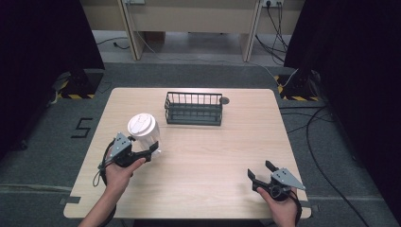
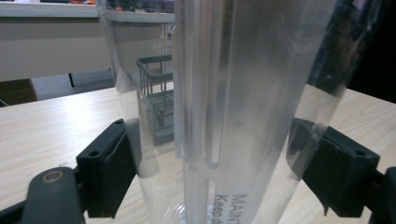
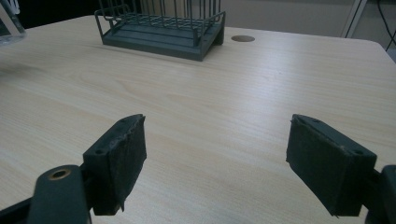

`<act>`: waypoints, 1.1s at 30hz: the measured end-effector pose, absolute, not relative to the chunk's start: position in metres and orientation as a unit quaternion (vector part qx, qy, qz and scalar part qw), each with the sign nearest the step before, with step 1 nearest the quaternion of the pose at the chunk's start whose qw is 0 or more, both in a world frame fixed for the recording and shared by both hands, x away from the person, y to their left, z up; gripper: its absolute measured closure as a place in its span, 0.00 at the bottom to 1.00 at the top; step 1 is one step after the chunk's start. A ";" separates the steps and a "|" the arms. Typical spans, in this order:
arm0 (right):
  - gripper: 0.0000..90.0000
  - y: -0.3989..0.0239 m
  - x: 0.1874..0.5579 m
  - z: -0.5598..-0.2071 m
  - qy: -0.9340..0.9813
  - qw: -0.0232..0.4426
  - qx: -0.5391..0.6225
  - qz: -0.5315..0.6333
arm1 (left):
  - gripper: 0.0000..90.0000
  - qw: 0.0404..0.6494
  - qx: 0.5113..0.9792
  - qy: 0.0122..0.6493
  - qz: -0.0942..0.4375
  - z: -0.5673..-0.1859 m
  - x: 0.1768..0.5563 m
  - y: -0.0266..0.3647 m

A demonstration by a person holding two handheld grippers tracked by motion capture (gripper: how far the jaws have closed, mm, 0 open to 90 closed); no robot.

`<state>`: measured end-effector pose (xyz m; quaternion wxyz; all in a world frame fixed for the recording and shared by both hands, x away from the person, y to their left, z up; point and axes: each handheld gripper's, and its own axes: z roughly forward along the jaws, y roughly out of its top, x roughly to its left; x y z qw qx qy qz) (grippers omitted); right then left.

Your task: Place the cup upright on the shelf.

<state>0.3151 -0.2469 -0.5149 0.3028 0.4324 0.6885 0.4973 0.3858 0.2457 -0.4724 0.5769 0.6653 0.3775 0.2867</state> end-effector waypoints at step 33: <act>0.23 -0.247 0.315 -0.515 0.688 0.302 0.432 0.498 | 0.19 0.590 0.669 0.353 0.283 -0.446 0.427 0.208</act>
